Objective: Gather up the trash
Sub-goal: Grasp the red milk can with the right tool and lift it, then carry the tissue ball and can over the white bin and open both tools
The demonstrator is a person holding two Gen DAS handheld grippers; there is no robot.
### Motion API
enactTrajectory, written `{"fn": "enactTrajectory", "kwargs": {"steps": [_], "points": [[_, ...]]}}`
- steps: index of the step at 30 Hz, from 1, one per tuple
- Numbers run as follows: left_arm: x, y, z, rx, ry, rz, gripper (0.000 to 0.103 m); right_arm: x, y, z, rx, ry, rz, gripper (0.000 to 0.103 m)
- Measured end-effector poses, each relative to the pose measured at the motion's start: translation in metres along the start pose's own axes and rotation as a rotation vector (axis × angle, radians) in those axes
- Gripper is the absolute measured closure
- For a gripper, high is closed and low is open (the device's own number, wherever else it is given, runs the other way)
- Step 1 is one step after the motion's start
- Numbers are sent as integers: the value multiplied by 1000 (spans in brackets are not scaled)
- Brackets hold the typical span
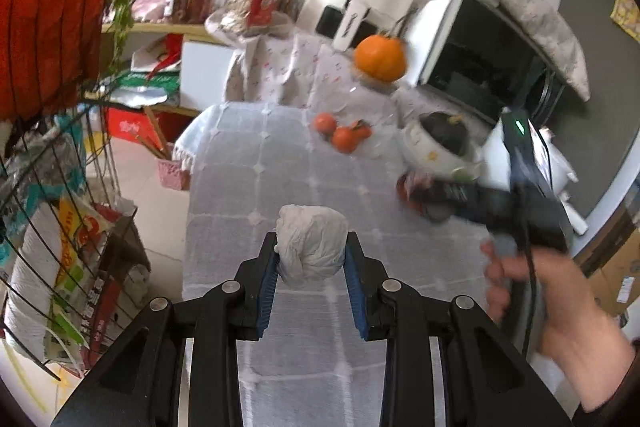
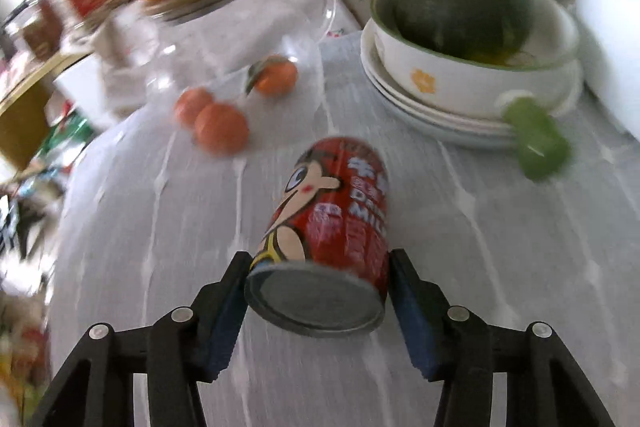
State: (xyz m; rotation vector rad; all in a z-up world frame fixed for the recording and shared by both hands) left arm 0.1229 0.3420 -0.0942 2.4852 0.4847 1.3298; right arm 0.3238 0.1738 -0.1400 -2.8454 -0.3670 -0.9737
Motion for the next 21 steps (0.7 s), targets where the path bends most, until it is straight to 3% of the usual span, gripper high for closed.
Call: {"fn": "enactTrajectory", "kwargs": {"steps": [6, 14, 21], "points": [[10, 60, -21, -79, -28, 60, 70, -37, 53, -68, 49, -20, -18, 47], [10, 183, -31, -239, -124, 180, 70, -80, 138, -147, 11, 14, 31, 47], [1, 309, -46, -367, -162, 314, 70, -110, 254, -211, -83, 57, 136, 47]]}}
Point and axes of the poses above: each gripper's, at about its wrist camera, not at the fingertips, and z roughly the way its jaws point, y to its right, x to its top, the point moved 5 cm from there along z, roughly the way its jaws point, and after that the axes turned 11 degrees about -x, right-handed, at the moved point
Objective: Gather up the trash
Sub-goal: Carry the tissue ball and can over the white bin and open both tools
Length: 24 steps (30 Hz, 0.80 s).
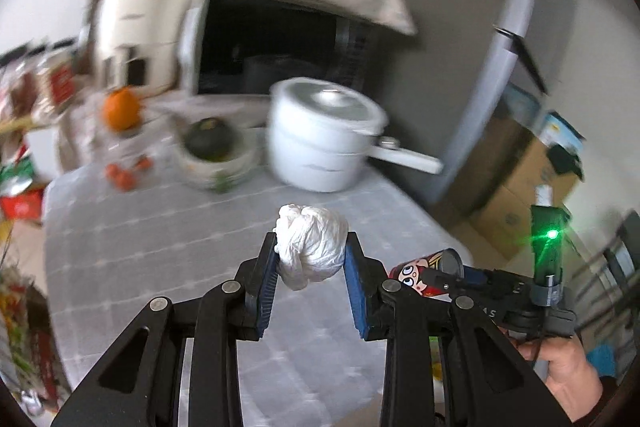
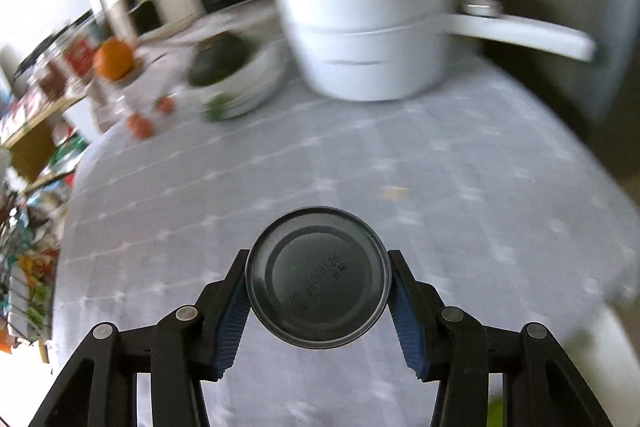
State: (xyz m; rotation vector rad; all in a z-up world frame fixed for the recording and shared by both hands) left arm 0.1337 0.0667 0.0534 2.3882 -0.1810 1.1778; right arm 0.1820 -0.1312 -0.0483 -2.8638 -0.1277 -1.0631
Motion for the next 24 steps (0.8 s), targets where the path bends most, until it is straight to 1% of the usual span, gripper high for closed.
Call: {"fn": "enactTrajectory", "kwargs": {"steps": [4, 5, 6, 8, 10, 13, 16, 17, 19, 22, 24], "points": [[3, 68, 28, -75, -43, 64, 70, -11, 80, -30, -98, 25, 61, 47], [-1, 90, 40, -101, -63, 80, 70, -12, 95, -35, -113, 29, 71, 47], [-4, 102, 48, -117, -76, 89, 70, -15, 113, -42, -130, 34, 90, 47], [-19, 137, 73, -161, -124, 113, 70, -24, 145, -51, -154, 38, 128, 47], [-38, 163, 96, -201, -176, 126, 70, -39, 177, -58, -182, 37, 169, 47], [-74, 194, 132, -257, -267, 123, 70, -64, 212, -59, -200, 10, 220, 47], [-113, 217, 163, -291, -351, 146, 70, -78, 237, -62, -193, -20, 270, 47], [-132, 224, 176, -295, -390, 164, 70, -80, 242, -64, -199, -18, 268, 47], [-159, 227, 195, -300, -443, 178, 70, -86, 252, -65, -222, -27, 264, 47], [-188, 216, 217, -304, -488, 174, 70, -101, 267, -59, -204, -78, 291, 47], [-200, 207, 231, -308, -506, 150, 70, -106, 271, -51, -204, -112, 285, 47]]}}
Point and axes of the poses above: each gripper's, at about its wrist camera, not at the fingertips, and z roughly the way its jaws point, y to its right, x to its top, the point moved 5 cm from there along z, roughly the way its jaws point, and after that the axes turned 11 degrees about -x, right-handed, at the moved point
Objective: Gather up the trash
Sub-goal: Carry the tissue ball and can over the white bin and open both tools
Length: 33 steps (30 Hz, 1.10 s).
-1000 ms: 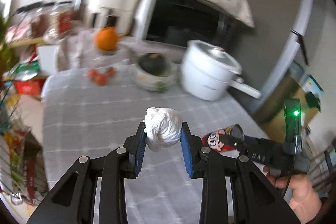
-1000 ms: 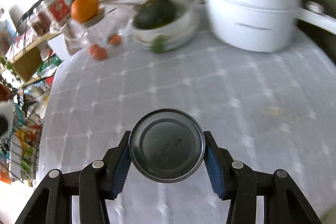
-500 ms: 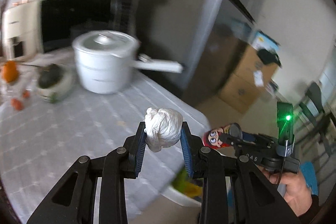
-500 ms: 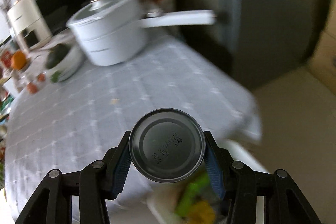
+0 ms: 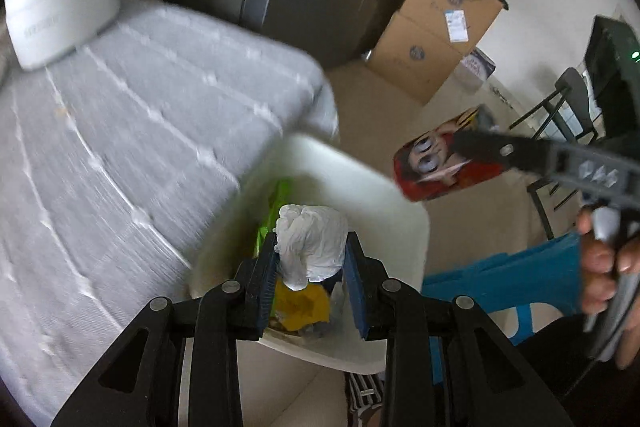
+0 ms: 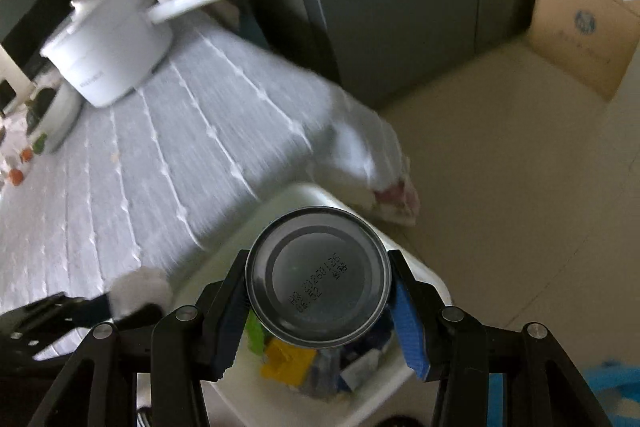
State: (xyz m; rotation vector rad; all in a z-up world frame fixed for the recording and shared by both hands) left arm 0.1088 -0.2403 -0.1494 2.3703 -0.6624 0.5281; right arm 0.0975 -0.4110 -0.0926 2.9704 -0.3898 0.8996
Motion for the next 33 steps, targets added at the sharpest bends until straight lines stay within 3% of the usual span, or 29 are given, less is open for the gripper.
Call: {"fn": "enactTrajectory", "kwargs": {"steps": [3, 9, 11, 13, 19, 25, 33], "points": [[-7, -13, 18, 12, -34, -43, 70, -3, 3, 9, -8, -29, -8, 47], [-11, -22, 36, 65, -66, -9, 65, -7, 7, 16, -7, -55, -16, 47], [-12, -28, 39, 65, -82, -37, 57, -9, 6, 19, -7, -68, -13, 47], [-14, -33, 41, 69, -107, -51, 36, -10, 5, 21, -7, -79, -12, 47], [-18, -29, 20, 123, -102, 0, 16, -17, 2, 32, -21, -123, -22, 47], [-18, -29, -10, 128, -63, -29, 9, -28, -10, 65, -41, -235, -50, 47], [-13, -40, -41, 160, -4, -74, 8, -46, -26, 107, -67, -371, -71, 47]]}}
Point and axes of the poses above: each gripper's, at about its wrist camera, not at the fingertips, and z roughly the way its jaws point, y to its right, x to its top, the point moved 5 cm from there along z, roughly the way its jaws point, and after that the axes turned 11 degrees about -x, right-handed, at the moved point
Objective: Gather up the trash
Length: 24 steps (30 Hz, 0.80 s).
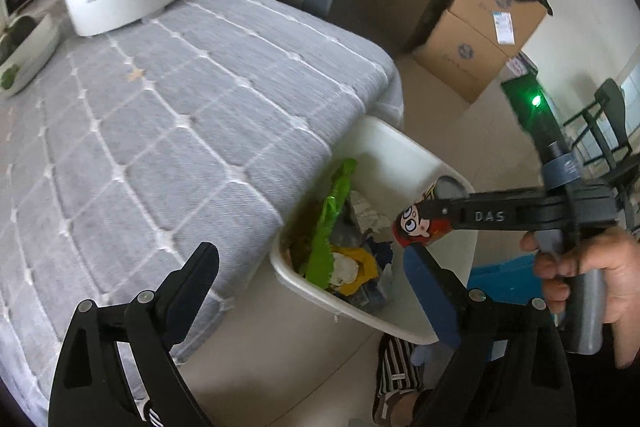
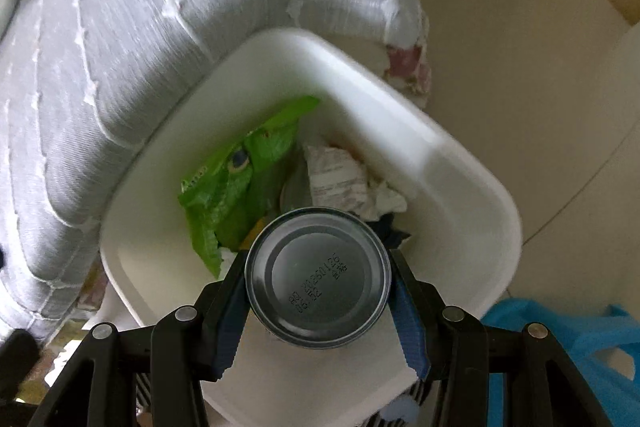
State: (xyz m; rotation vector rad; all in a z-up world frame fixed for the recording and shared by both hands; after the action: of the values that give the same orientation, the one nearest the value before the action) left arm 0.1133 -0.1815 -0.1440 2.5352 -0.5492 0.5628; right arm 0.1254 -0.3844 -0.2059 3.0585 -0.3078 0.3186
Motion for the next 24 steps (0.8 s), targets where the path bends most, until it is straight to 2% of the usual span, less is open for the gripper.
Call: {"fn": "enactTrajectory", "kwargs": {"steps": [7, 10, 11, 17, 20, 24], "points": [[-4, -22, -27, 27, 42, -73, 8, 3, -3, 1, 23, 4, 22, 45], [-7, -32, -42, 61, 93, -115, 7, 4, -2, -9, 76, 24, 51, 29], [-7, -36, -46, 76, 107, -127, 7, 5, -3, -13, 85, 35, 58, 27], [-16, -41, -65, 161, 150, -163, 6, -1, -5, -51, 100, 153, 70, 21], [-26, -44, -78, 231, 172, -191, 6, -10, -14, -79, 88, 244, 33, 19], [-38, -47, -95, 278, 202, -213, 6, -22, -19, -114, 42, 381, -12, 14]]}}
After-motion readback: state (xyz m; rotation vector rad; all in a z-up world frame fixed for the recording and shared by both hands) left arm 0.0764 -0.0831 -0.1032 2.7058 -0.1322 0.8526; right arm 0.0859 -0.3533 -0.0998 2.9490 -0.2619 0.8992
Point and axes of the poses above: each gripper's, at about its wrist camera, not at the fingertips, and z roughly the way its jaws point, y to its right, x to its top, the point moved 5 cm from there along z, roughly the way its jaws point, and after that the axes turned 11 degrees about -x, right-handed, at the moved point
